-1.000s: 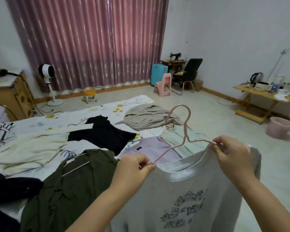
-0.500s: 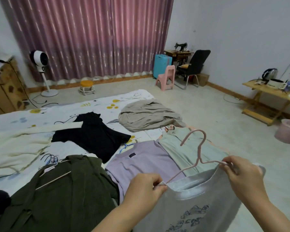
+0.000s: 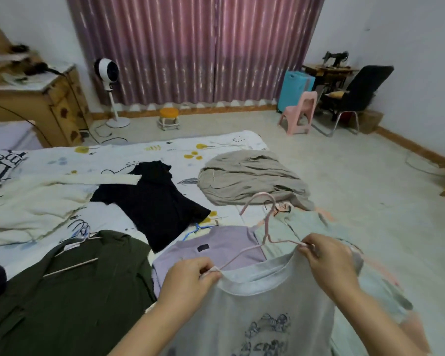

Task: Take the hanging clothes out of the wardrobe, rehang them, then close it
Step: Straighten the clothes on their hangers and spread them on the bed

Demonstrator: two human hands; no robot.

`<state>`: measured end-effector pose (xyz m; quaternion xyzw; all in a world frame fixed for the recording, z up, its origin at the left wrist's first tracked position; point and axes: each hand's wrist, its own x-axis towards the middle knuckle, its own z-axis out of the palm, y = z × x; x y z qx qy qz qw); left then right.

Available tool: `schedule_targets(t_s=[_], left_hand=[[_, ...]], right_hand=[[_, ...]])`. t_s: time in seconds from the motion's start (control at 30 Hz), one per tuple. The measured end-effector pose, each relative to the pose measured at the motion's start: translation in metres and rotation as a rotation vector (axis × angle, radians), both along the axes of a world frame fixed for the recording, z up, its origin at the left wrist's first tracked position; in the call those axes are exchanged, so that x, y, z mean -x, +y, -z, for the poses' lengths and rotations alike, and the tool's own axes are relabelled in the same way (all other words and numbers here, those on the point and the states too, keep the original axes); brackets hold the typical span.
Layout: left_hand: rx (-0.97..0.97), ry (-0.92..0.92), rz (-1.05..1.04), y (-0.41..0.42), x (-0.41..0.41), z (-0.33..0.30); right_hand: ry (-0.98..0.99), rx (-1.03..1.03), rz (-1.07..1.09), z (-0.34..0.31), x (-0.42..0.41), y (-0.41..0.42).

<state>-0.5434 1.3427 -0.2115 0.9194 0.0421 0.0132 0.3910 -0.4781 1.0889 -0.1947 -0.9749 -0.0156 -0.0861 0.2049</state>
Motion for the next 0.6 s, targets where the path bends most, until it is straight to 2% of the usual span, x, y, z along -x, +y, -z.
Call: schedule_targets(t_s=[0.27, 0.6], left_hand=[[0.049, -0.013, -0.277, 0.028, -0.055, 0.028], [0.109, 0.016, -0.391, 0.085, -0.159, 0.098]], right_hand=[[0.034, 0.089, -0.152, 0.035, -0.099, 0.048], [0.081, 0.178, -0.164, 0.106, -0.216, 0.119]])
